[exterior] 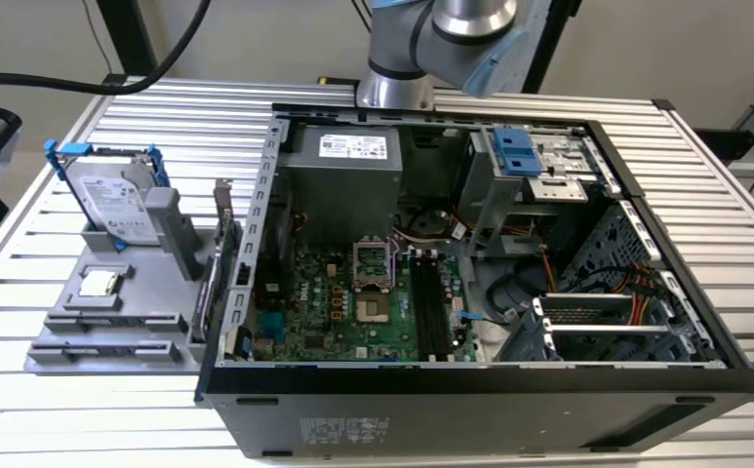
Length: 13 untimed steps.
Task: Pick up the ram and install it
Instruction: 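Pick up the ram and move it above insertion slot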
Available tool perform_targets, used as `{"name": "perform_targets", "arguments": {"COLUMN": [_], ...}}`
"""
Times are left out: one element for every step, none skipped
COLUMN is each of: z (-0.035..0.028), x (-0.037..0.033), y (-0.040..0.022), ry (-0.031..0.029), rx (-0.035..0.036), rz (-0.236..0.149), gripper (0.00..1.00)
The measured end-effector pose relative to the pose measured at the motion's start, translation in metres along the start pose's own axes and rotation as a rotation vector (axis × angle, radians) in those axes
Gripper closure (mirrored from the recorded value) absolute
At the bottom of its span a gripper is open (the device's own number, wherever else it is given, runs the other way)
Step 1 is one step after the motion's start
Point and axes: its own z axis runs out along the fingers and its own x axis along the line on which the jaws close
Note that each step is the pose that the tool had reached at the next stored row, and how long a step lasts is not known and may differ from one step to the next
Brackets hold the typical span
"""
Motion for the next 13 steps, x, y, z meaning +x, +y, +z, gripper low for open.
{"name": "perform_targets", "arguments": {"z": [0.0, 0.0, 0.0, -0.0001, 0.0, 0.0, 0.0, 0.0, 0.0, 0.0, 0.0, 0.0, 0.0], "x": [-0.0002, -0.0004, -0.0006, -0.0007, -0.0021, -0.0034, -0.0035, -0.0036, -0.0036, -0.0037, -0.0038, -0.0039, -0.0039], "y": [0.0, 0.0, 0.0001, 0.0001, 0.0001, 0.0002, 0.0002, 0.0002, 0.0002, 0.0002, 0.0002, 0.0002, 0.0002], "ry": [0.0, 0.0, 0.0, 0.0001, 0.0, 0.0, 0.0, 0.0, 0.0, 0.0, 0.0, 0.0, 0.0], "rx": [0.0001, 0.0, 0.0, 0.0, 0.0, 0.0, 0.0, 0.0, 0.0, 0.0, 0.0, 0.0, 0.0], "rz": [0.0, 0.0, 0.0, 0.0, 0.0, 0.0, 0.0, 0.0, 0.0, 0.0, 0.0, 0.0, 0.0], "gripper": [1.0, 1.0, 1.0, 1.0, 1.0, 1.0, 1.0, 1.0, 1.0, 1.0, 1.0, 1.0, 1.0]}}
